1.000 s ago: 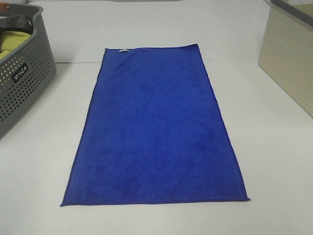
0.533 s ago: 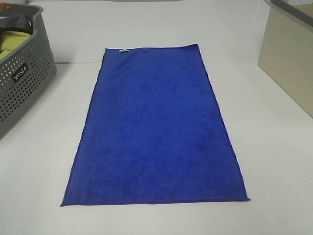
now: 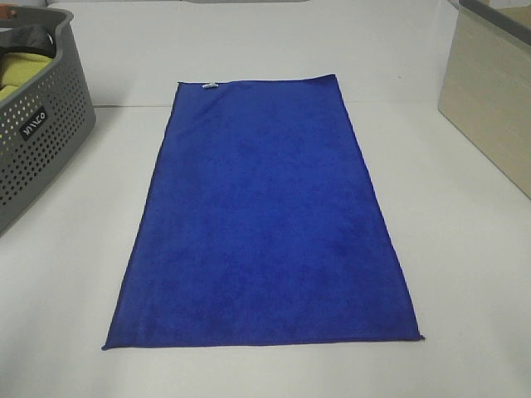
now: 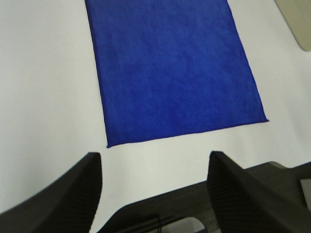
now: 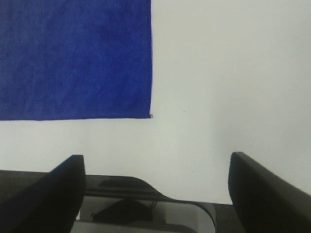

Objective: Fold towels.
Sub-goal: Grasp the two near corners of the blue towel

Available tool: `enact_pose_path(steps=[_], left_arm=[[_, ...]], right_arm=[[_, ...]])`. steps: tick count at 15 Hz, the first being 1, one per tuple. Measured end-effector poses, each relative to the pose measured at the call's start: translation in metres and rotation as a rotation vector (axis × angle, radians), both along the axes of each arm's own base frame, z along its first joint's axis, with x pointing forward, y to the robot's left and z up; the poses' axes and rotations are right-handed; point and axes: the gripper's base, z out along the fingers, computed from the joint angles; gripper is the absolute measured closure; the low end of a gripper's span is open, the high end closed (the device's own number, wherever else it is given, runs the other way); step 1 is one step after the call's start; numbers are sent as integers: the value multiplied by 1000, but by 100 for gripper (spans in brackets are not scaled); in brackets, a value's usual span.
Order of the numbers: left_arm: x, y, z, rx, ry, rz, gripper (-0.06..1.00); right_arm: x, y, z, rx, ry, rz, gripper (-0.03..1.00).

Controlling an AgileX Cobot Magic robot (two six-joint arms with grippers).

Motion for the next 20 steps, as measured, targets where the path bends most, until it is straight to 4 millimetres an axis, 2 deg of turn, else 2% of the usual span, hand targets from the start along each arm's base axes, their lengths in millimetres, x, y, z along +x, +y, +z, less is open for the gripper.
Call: enact_pose_path(steps=[4, 6, 9, 12, 15, 20], left_arm=[[51, -1, -40, -11, 189, -67, 34], [72, 2, -62, 1, 241, -58, 34], [92, 5, -94, 15, 320, -51, 34], [106, 1, -125, 5, 396, -59, 34], [110, -18, -150, 31, 448, -90, 34], [111, -43, -178, 73, 501, -107, 34]], right_arm=[[48, 8, -39, 70, 163, 71, 21], [65, 12, -54, 112, 188, 92, 21], [83, 13, -75, 130, 205, 101, 21], [96, 14, -98, 133, 241, 116, 21], [104, 16, -118, 155, 282, 132, 21], [112, 19, -153, 210, 367, 134, 22]])
